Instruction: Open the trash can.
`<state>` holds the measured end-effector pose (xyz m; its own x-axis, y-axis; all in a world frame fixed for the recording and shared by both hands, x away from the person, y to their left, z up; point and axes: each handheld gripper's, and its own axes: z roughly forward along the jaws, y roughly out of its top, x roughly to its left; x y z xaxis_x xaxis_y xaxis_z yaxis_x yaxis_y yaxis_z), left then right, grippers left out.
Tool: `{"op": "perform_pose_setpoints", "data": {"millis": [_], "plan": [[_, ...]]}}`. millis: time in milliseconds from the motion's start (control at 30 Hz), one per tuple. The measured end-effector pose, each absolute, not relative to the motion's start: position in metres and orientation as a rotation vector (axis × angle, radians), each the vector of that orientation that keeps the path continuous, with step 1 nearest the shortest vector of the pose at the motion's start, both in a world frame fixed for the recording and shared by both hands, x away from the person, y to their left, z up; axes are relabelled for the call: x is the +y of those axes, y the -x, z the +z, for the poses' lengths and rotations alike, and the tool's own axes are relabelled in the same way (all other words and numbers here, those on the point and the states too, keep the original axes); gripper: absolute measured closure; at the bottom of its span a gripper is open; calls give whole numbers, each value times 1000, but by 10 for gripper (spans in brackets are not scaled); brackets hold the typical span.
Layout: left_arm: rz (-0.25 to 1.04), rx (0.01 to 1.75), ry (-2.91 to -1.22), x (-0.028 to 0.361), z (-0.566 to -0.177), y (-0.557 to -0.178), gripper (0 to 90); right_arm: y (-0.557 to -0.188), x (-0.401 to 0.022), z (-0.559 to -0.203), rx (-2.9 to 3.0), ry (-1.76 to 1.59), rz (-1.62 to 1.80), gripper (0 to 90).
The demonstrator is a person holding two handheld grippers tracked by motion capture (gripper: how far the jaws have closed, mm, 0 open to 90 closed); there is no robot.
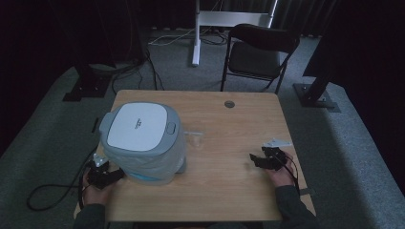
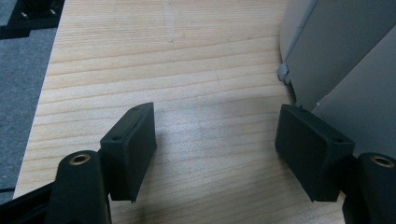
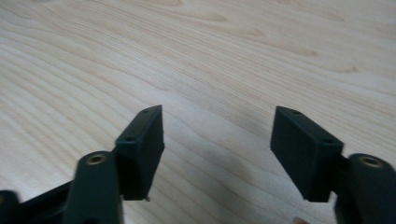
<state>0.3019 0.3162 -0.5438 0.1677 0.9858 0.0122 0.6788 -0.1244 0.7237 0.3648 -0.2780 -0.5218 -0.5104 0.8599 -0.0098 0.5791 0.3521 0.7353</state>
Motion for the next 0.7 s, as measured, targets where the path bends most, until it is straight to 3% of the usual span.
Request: {"op": "perform_pose_setpoints", "data": {"millis": [700], "plan": [[687,1572,-1867,316,-544,-302,296,-352,-255,-468,2223,-1140,1058,456]]}}
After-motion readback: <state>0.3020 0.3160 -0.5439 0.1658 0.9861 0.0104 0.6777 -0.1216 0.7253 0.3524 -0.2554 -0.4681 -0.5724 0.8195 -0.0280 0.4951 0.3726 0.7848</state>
